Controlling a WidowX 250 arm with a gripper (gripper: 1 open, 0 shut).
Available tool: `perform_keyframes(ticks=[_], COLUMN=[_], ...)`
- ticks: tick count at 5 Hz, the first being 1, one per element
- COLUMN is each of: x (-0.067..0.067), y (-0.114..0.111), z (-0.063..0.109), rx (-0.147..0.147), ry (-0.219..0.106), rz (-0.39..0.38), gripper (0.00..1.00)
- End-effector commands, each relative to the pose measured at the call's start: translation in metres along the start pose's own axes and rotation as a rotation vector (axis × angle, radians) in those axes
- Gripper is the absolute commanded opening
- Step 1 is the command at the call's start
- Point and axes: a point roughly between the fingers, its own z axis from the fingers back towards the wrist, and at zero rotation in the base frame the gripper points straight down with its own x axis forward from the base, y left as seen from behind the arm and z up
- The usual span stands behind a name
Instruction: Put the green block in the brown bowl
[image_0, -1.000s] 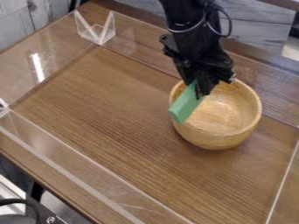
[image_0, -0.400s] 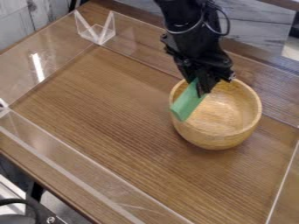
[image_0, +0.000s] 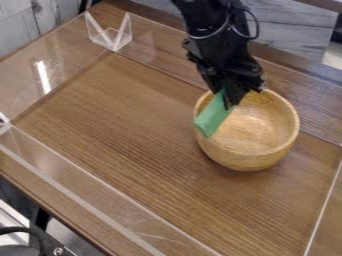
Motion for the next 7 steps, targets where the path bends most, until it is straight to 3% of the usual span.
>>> perform_keyframes(ticks=[1, 5, 7], x=[0.009, 0.008, 0.01], y=[0.004, 0.011, 0.002], z=[0.006, 0.0, -0.012], rx=[0.007, -0.002, -0.02], ry=[-0.043, -0.056, -0.048], rz=[-0.007, -0.005, -0.025], gripper=[0.0, 0.0, 0.0])
